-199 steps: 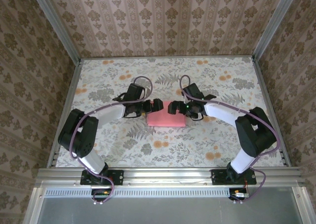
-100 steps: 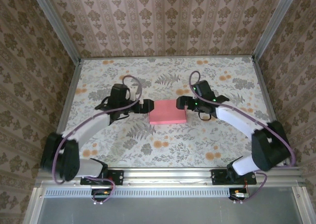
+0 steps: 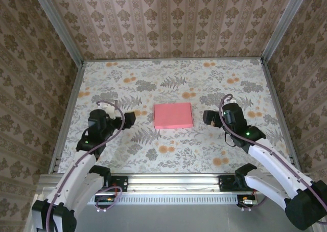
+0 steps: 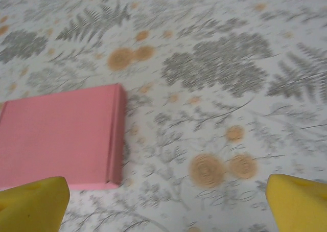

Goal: Fold the paper box

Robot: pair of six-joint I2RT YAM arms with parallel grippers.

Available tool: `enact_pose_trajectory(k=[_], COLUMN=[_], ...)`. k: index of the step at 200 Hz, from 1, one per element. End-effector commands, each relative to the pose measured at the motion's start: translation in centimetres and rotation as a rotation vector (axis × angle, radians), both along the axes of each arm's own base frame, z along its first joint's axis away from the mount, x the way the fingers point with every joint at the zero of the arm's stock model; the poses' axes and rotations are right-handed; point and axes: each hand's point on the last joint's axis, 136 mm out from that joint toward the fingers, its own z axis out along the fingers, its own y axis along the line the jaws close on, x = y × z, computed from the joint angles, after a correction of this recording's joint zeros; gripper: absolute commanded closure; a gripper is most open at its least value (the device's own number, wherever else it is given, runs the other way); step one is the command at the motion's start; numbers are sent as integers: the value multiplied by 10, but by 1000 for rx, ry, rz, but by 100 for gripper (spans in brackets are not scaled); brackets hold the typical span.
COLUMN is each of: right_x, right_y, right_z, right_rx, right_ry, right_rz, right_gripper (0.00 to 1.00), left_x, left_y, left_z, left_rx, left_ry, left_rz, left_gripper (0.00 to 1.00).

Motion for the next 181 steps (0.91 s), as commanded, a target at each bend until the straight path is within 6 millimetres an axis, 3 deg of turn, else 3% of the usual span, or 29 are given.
enact_pose_trajectory(k=[1,36,61,79,116,162,181], right_x=[6,21,33,42,54,65,70], right_y=[-34,-49,-72,-79,-97,-111,-105], right_z=[11,10,0,-14,-40,-34,-33], right_rx=[-127,-223,-278,-334,-374,-377,-372], right_ry=[-62,-141,-121,-131,-200,-278,-294], right_rz=[-130,-158,-243,-229,-247,-248,-211], right_gripper=[0,0,0,0,0,0,0], left_x=[15,31,45,54,72,103,106], left_y=[39,79,91,98,92,83,73], left_z=[4,1,-12,-26,-43,-46,-66], left_rx=[85,224,335,334,374,319,363], left_ry=[-31,-75,-138,-173,-250,-244,-257], left_rz=[134,267,274,303,256,220,192], left_gripper=[0,0,0,0,0,0,0])
